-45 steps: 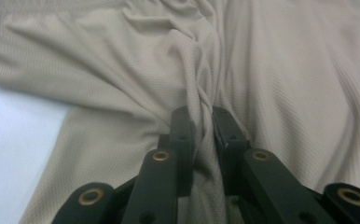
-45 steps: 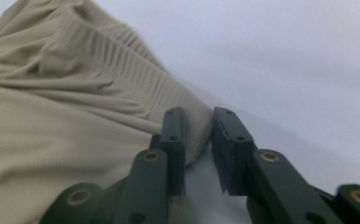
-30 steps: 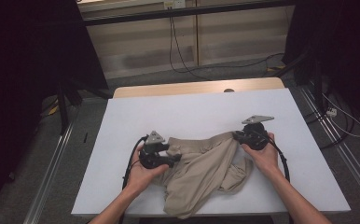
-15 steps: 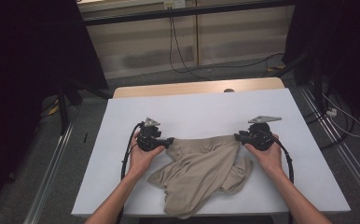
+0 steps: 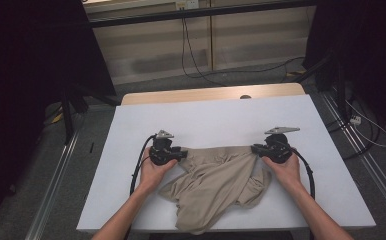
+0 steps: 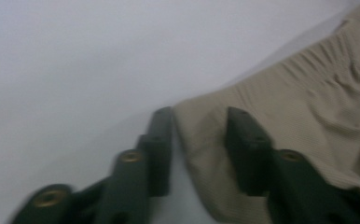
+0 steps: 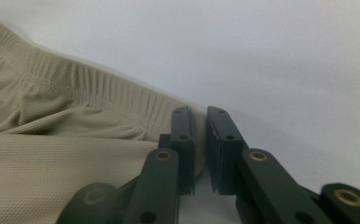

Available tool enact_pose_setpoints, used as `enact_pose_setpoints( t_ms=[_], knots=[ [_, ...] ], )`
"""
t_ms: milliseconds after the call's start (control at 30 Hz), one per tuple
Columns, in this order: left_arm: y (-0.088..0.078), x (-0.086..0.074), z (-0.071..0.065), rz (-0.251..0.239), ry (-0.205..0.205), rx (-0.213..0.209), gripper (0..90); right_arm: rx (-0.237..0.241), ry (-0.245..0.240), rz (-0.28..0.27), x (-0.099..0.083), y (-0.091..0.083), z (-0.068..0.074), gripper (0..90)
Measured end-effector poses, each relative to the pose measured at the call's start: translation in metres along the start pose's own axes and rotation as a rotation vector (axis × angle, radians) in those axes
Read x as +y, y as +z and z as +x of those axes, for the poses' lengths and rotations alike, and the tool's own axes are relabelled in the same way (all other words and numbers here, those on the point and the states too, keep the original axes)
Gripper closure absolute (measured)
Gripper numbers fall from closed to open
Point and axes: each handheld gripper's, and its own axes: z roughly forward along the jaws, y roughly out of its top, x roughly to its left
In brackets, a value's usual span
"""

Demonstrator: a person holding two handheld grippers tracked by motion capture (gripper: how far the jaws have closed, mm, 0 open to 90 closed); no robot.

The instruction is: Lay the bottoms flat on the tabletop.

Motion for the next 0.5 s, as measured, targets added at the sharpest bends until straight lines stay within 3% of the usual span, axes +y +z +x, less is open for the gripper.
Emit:
enact_pose_setpoints(
  t_ms=[67, 133, 300, 500],
  knots=[
    [-0.002, -0.001, 0.003, 0.003, -0.049, -0.052, 85.6, 0.002, -0.019, 0.004, 0.001, 0.0, 0.001, 85.4],
    [-0.005, 0.0, 0.003, 0.007, -0.035, -0.056, 86.4, 0.004, -0.025, 0.007, 0.002, -0.002, 0.002, 86.1],
    [-0.023, 0.014, 0.006, -0.118, -0.088, -0.045, 86.6, 0.017, -0.02, -0.04, 0.009, -0.012, 0.002, 86.4],
    [-0.051, 0.04, 0.007, -0.245, -0.075, -0.02, 86.7, 0.028, -0.038, -0.123, 0.03, -0.029, 0.005, 86.4]
  ],
)
